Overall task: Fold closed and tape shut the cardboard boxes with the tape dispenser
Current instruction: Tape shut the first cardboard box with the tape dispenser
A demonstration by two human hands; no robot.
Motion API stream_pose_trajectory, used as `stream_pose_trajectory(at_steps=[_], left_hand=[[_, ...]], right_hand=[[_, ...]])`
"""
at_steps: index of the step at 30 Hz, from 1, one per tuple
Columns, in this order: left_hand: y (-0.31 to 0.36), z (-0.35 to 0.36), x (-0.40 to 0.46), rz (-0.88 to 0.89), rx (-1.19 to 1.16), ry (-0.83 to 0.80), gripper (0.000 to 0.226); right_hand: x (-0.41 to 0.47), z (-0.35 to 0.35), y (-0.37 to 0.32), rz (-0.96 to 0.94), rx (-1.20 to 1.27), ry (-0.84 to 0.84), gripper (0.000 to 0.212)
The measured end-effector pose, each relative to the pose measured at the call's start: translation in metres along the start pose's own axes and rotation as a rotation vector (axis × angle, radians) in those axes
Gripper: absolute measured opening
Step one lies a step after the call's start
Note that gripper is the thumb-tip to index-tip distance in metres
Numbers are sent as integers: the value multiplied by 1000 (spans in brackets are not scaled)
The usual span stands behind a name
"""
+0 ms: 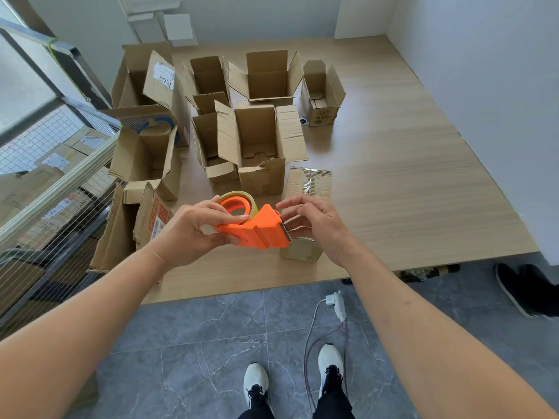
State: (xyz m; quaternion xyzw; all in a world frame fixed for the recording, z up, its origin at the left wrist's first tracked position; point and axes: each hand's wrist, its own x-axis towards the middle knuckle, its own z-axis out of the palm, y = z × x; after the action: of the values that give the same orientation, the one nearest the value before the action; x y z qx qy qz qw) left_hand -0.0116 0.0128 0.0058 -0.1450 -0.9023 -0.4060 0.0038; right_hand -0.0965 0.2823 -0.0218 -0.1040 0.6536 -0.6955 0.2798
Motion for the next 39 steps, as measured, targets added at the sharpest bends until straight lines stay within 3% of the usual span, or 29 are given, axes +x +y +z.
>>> stream_pose_trajectory(at_steps=[4, 6, 10, 15, 18, 23, 30, 34, 39], left_hand=[[2, -6, -2, 6, -3, -26, 46], [4, -9, -1, 15, 14, -50, 46], [5, -12, 0, 24, 52, -116, 50], [4, -6, 8, 56, 160, -236, 59], [1, 0, 14, 100, 196, -309, 55], [-5, 8, 19, 197, 240, -291, 47], [-12, 6, 13, 201, 221, -267, 42], [-22, 5, 3, 182, 231, -255, 44], [-23, 9, 0, 161, 196, -262, 34]], right_hand=[[-6, 6, 1, -47, -17, 49, 21], [-10, 10, 2, -73, -47, 120, 29], [-15, 15, 7, -58, -161, 284, 10], [-23, 13, 16, 3, -155, 518, 9], [-31, 11, 23, 24, -149, 572, 8], [-47, 11, 34, -5, -44, 640, 8], [-63, -4, 48, 13, 47, 754, 7], [-71, -14, 56, 46, 32, 732, 7], [-75, -22, 66, 109, 47, 878, 7]])
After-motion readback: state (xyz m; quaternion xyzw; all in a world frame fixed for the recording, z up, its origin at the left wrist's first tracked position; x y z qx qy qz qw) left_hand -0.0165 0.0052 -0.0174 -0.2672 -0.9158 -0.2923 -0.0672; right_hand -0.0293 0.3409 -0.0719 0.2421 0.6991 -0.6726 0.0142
